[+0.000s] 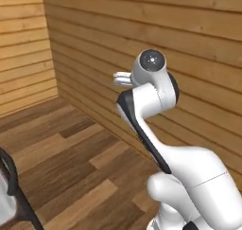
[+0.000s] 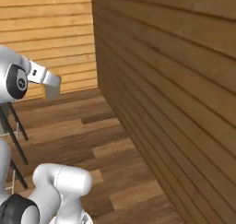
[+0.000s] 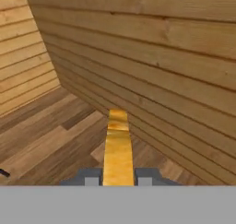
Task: Start the toaster. Once the lever pops up, take the bread to the plate on the dining counter.
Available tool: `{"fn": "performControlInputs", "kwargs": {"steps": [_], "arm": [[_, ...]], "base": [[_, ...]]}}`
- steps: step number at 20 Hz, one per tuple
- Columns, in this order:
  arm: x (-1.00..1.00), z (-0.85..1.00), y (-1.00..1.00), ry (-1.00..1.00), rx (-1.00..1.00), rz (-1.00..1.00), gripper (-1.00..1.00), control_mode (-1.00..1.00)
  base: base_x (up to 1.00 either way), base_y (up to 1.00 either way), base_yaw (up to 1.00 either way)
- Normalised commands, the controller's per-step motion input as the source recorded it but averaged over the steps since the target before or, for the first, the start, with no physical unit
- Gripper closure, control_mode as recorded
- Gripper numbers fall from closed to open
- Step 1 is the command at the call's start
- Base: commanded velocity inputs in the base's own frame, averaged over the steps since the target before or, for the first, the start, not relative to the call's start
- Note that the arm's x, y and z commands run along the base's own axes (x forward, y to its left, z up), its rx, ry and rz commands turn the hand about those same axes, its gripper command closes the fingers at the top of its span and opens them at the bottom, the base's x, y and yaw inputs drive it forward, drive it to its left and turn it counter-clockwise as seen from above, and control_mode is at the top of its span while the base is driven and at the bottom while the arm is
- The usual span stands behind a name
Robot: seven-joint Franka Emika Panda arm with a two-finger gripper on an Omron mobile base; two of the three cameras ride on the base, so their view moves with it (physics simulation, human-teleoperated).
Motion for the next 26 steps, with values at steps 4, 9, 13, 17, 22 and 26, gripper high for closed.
{"fn": "performControlInputs", "kwargs": {"steps": [4,9,13,17,22,26], "arm": [[0.00,0.00,0.00,0.00,0.00,0.00,1.00,1.00],[0.00,0.00,0.00,0.00,0.00,0.00,1.00,1.00],[0.00,0.00,0.00,0.00,0.00,0.00,1.00,1.00],[0.00,0.00,0.00,0.00,0.00,0.00,1.00,1.00],[0.00,0.00,0.00,0.00,0.00,0.00,1.00,1.00],[0.00,0.00,0.00,0.00,0.00,0.00,1.00,1.00]], "base": [[0.64,-0.24,0.71],[0.54,-0.22,0.74],[0.42,-0.21,0.76],[0.30,-0.26,0.76],[0.20,-0.31,0.77],[0.24,-0.33,0.75]]}}
